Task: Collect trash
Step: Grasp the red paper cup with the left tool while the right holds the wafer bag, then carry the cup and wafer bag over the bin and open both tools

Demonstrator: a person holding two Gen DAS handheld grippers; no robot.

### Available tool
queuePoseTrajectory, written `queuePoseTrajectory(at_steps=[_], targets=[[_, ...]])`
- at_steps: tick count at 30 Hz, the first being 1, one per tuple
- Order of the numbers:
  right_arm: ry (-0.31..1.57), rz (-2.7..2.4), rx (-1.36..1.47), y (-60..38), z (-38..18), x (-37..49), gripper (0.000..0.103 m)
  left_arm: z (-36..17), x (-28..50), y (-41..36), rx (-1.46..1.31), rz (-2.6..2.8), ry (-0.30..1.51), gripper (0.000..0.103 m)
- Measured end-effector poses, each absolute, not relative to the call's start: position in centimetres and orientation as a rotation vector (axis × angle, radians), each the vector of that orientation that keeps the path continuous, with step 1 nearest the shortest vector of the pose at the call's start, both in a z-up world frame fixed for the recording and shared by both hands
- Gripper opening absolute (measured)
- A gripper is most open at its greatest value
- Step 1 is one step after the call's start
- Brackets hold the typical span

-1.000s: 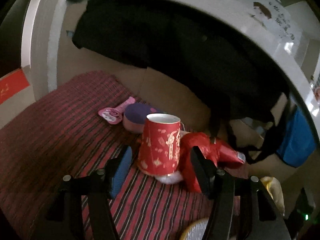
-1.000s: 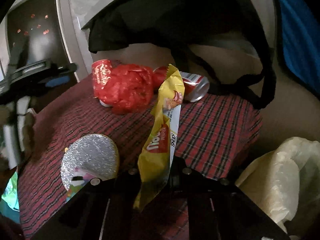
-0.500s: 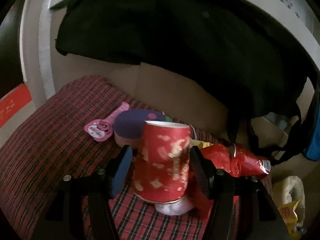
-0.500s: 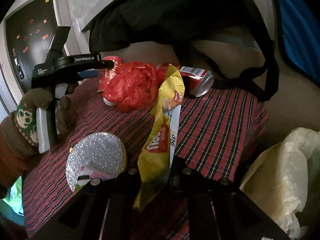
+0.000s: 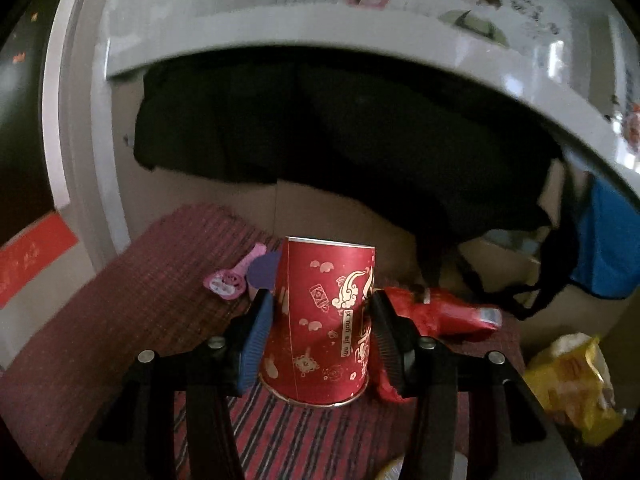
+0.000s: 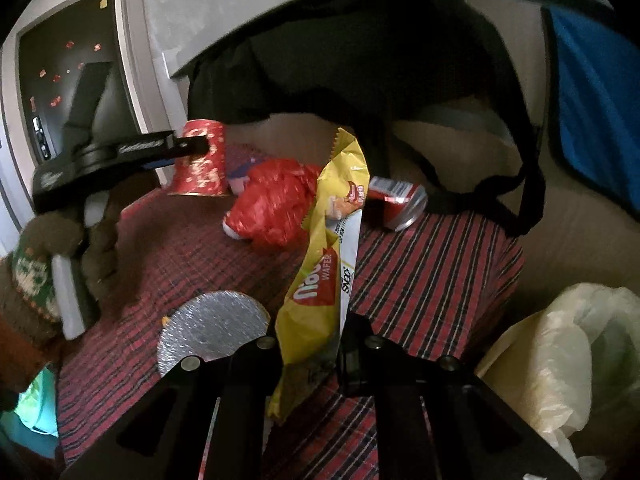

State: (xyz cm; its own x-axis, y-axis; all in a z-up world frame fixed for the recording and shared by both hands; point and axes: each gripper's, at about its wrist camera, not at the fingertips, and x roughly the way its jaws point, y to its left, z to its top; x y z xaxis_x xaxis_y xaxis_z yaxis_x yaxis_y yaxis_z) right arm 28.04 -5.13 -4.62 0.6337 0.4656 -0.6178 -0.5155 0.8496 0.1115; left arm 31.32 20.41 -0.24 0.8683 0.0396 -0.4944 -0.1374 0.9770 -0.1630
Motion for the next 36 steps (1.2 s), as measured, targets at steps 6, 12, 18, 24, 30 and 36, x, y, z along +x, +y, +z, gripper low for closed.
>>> queuePoseTrajectory(at_steps=[6,12,18,24,30,36], targets=[[0.634,0.543,-0.092,-6.0,-2.4,26.7,0.011,2.5,26.9,17.7,-0.157,0.044,0.444,0.051],[0.584,0.492,-0.066,-9.2,-0.1,25.2,0.011,4.2,24.5,14.0,-0.152,-0.036,0.42,0.051],[0.535,0.415,-0.054,-14.4,2.0,23.4,0.011,4.9,23.7,7.8,-0.117,-0.153,0.416,0.051],[0.486,0.311,-0.043,-20.2,3.4,21.8,0.011,4.8,24.5,0.7,-0.09,-0.299,0.433,0.051],[0.478,0.225,0.003,-25.3,2.9,21.6,0.011,2.7,25.4,-5.7,-0.062,-0.393,0.469,0.051],[0.506,0.206,0.061,-28.3,1.5,22.2,0.011,0.5,26.7,-9.6,-0.048,-0.429,0.541,0.051]])
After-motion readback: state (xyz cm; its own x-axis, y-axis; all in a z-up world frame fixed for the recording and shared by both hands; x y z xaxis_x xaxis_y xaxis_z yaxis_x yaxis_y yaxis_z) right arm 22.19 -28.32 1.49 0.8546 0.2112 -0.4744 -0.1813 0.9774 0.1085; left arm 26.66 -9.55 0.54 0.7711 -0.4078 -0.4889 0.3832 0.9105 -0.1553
